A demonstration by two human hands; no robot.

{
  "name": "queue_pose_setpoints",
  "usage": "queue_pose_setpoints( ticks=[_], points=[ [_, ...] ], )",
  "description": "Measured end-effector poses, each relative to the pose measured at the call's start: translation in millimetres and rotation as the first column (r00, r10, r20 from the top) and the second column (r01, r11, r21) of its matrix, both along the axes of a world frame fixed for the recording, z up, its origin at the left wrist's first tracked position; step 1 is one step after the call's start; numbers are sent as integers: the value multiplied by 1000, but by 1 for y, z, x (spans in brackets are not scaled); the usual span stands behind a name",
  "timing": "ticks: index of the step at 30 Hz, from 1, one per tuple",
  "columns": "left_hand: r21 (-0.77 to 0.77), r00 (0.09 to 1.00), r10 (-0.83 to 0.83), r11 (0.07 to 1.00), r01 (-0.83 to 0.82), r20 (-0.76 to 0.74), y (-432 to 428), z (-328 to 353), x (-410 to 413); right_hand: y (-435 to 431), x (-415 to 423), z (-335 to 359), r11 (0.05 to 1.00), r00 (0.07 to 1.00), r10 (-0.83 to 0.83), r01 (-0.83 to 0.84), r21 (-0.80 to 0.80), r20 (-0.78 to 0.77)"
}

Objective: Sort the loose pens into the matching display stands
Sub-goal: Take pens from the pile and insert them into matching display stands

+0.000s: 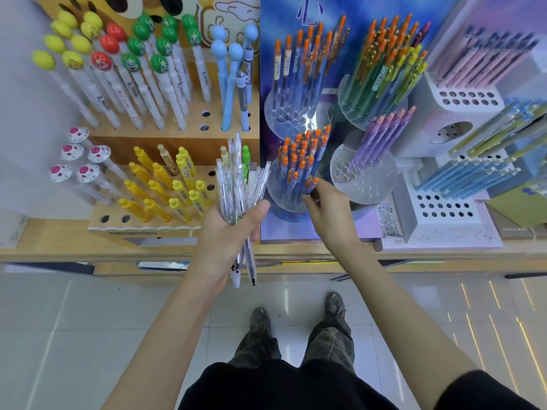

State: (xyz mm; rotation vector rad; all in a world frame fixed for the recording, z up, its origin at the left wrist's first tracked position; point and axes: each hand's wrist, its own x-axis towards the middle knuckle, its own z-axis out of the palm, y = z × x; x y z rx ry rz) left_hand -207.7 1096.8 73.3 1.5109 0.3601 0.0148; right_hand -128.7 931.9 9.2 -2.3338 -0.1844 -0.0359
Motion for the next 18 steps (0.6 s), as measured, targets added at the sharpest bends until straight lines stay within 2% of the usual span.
queue_pose_setpoints(
  ticks=[3, 10, 12, 15, 16, 18],
  points=[
    [4, 1000, -3, 1000, 3, -1, 2, 1, -3, 4, 1, 2, 993, 995, -92, 95, 74, -39],
    [-19, 1000, -1, 1000, 1, -18, -3, 6, -7, 8, 7, 3, 994, 980, -105, 107, 3, -166],
    [-25, 999, 5, 1000, -6, -36, -4, 6, -8, 6, -1, 11, 992, 977, -119, 126, 26, -177],
    [-47, 998, -14, 999, 11, -53, -5, 9, -7, 4, -20, 39, 963, 991, -129, 136, 233, -46],
    [-54, 998, -21, 998, 18, -57, -5, 12, -6, 5, -25, 53, 931, 994, -87, 104, 351, -66],
    [-66, 998, -20, 998, 16, -58, -7, 18, -4, 11, -30, 82, 830, 977, 97, 24, 558, -187]
  ],
)
